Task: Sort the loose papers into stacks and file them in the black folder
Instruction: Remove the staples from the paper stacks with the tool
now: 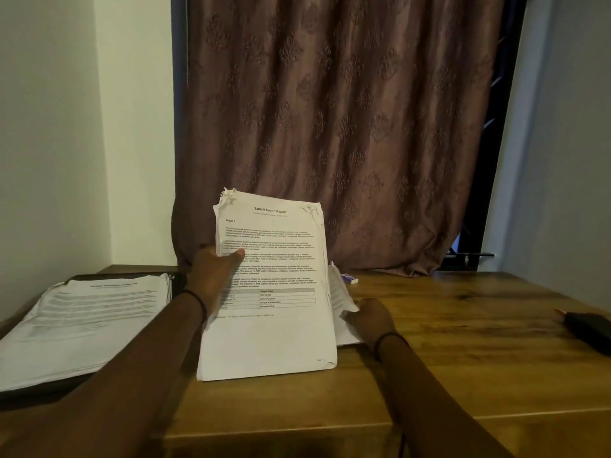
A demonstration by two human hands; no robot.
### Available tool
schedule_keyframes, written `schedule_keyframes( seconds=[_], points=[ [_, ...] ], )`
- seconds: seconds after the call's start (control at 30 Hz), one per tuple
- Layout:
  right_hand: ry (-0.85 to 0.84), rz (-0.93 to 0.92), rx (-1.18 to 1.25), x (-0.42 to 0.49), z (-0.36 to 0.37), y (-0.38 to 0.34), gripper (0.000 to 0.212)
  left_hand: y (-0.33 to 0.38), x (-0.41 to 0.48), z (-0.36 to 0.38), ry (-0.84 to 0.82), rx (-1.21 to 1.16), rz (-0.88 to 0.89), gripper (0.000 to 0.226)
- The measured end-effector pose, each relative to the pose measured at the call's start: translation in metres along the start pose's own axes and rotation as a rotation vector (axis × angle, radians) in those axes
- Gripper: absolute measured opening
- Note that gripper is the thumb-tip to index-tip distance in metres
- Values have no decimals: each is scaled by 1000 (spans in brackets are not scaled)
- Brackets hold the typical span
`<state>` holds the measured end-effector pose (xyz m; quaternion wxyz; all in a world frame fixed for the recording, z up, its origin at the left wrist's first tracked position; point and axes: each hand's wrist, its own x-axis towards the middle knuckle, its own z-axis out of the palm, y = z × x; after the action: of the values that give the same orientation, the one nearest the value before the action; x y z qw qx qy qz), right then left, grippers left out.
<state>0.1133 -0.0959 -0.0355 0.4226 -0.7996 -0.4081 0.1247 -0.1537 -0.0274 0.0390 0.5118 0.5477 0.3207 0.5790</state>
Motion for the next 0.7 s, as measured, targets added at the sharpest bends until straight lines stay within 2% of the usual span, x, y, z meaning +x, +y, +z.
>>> schedule_keyframes(
  seconds=[0.1, 0.17, 0.2, 0.3, 0.37, 0.47, 0.57, 0.63, 0.7],
  points=[
    [67, -48, -39, 3, 11, -4, 27, 0, 0, -2, -2, 13, 14, 8],
    [221, -25, -107, 4, 11, -3, 23, -2, -1, -4, -20, 11, 3, 9],
    [314, -32, -218, 4, 8, -2, 21, -5, 0, -5, -21, 15, -8, 10],
    [447, -99, -545, 11, -1, 11, 48, -14, 3, -7, 0, 12, -52, 17],
    [385, -115, -591, 18, -4, 18, 55, -21, 4, -7, -2, -1, -76, 21],
    [200, -67, -674, 23, -1, 21, 45, -28, 5, -6, -51, -30, -107, 24],
    [157, -126, -810, 21, 1, 17, 37, -27, 4, -5, -90, -55, -111, 25],
    [93, -171, -872, 23, 4, 16, 44, -23, 5, -5, -82, -67, -95, 24],
    [54, -141, -811, 22, 3, 12, 47, -18, 6, -4, -56, -74, -71, 22]
  ],
)
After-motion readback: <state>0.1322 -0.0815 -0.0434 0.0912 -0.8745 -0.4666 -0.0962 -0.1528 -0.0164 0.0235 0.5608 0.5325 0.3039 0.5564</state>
